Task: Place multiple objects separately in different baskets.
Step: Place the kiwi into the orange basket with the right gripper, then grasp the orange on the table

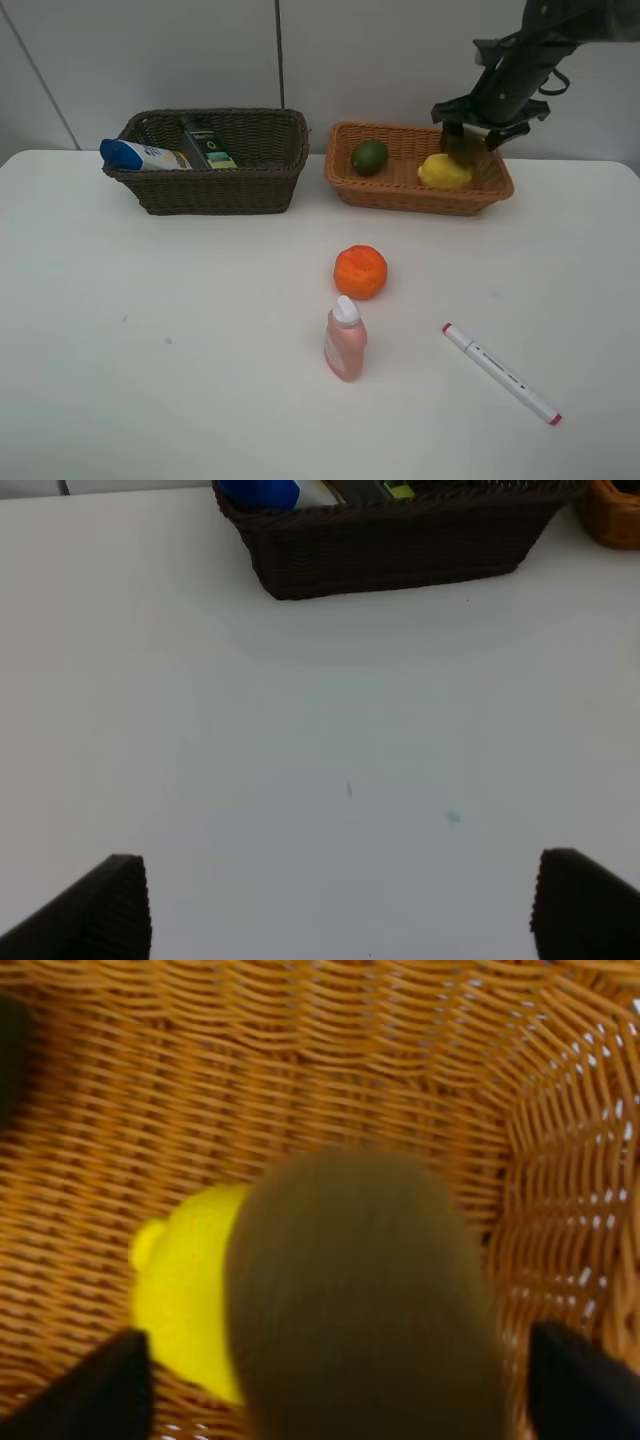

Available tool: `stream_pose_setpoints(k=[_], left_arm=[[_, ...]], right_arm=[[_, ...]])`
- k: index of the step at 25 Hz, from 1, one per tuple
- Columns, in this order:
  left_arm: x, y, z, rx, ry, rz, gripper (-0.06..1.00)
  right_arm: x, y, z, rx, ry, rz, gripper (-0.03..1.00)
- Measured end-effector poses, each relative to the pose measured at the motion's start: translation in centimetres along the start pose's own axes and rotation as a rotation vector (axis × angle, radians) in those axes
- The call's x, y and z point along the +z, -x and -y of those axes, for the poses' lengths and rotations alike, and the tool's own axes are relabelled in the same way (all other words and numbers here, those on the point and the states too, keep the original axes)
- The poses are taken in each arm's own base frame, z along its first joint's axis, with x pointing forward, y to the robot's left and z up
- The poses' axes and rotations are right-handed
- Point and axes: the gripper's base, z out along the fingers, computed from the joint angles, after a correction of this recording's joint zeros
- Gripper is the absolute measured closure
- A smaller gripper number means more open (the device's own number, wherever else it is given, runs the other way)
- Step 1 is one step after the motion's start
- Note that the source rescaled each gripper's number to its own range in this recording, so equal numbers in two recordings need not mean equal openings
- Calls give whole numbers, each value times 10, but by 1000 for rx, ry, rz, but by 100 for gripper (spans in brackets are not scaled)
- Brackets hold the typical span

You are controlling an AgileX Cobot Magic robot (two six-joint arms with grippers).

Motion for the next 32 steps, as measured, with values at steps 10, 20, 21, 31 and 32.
stream_pose_setpoints(k=[10, 20, 21, 31, 32], left_arm=[[0, 0, 0, 0, 0, 0, -6], [0, 0, 0, 0, 0, 0, -6], [0, 0, 0, 0, 0, 0, -6], [0, 0, 0, 0, 0, 0, -6], [0, 0, 0, 0, 0, 0, -6]], right_arm=[[-35, -18, -12, 65, 106, -226, -2], [-55, -37, -78, -40, 155, -291, -2], [-57, -42, -90, -65, 161, -301, -2], [-47, -109, -181, -297, 176, -439, -2], [-44, -110, -184, -304, 176, -428, -2]])
